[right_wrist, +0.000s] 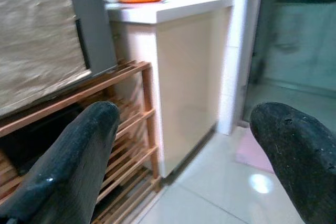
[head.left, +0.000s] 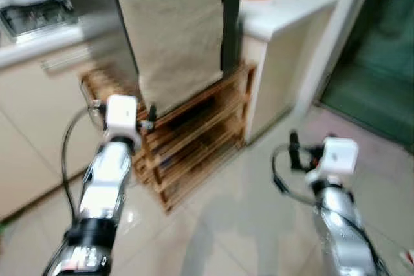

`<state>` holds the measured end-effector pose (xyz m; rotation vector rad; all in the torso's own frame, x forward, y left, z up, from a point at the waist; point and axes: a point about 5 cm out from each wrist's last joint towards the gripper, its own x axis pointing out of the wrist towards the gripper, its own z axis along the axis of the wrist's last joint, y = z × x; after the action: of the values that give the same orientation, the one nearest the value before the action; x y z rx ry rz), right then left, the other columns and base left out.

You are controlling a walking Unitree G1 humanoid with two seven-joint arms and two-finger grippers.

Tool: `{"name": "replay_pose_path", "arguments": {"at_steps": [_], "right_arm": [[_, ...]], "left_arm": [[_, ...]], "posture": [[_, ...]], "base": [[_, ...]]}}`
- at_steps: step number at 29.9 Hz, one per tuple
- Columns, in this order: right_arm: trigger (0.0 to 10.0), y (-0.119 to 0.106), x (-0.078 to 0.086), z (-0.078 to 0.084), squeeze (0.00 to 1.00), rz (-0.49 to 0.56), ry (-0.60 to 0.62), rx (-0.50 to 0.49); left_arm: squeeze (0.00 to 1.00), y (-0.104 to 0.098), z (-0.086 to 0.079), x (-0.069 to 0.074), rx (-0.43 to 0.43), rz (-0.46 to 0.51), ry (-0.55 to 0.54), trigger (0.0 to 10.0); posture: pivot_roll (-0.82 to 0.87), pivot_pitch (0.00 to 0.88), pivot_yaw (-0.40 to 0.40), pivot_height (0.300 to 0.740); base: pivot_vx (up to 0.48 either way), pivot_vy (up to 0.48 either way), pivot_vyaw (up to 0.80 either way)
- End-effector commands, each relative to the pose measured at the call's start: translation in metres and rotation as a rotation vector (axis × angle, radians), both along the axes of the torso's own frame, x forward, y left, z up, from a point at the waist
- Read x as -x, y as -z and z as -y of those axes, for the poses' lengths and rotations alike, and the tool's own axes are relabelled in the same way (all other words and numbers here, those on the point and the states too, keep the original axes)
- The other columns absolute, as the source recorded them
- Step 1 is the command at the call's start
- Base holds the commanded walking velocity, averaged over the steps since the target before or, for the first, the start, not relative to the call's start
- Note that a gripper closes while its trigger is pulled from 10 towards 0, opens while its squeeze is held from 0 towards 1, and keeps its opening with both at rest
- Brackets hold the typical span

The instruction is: Restocking fridge

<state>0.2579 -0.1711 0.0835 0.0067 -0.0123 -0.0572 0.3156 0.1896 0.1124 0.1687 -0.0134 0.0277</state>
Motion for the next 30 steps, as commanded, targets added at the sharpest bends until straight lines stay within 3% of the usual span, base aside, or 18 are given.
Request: {"name": "replay_pose_path", "arguments": {"at_steps": [1,6,13,15,19,26,30], "right_arm": [[10.0,-0.008,-0.005,0.007,0.0,0.029,0.019,0.009],[10.0,-0.014,-0.011,0.004,0.0,0.066,0.015,0.027],[10.0,-0.015,-0.014,-0.002,0.0,0.07,0.003,0.022],[10.0,-0.015,-0.014,-0.001,0.0,0.071,0.003,0.026],[10.0,-0.016,-0.014,-0.001,0.0,0.079,0.002,0.027],[10.0,-0.014,-0.015,-0.003,0.0,0.074,-0.025,0.037],[10.0,-0.013,-0.015,-0.003,0.0,0.07,-0.038,0.043]], "left_arm": [[0.0,-0.013,0.014,-0.003,0.02,0.063,0.047,10.0],[0.0,-0.026,0.029,-0.002,0.068,0.131,0.148,10.0],[0.0,-0.035,0.032,-0.005,0.107,0.158,0.182,10.0],[0.0,-0.039,0.033,-0.003,0.172,0.178,0.212,10.0],[0.0,-0.04,0.036,0.002,0.199,0.194,0.245,10.0],[0.0,-0.036,0.044,0.013,0.2,0.204,0.287,10.0],[0.0,-0.037,0.054,0.018,0.196,0.202,0.336,10.0]], "posture": [[-0.07,0.0,0.042,0.74],[-0.05,0.0,0.033,0.74],[-0.05,0.0,0.037,0.74],[-0.06,0.0,0.036,0.74],[-0.06,0.0,0.032,0.74],[-0.05,0.0,0.02,0.74],[-0.05,0.0,0.017,0.74]], "base": [[0.289,0.382,-0.72],[0.291,0.381,-0.72],[0.292,0.38,-0.72],[0.0,0.467,-0.72],[0.0,0.48,-0.72],[0.0,0.48,0.0],[0.0,0.082,0.0]]}}
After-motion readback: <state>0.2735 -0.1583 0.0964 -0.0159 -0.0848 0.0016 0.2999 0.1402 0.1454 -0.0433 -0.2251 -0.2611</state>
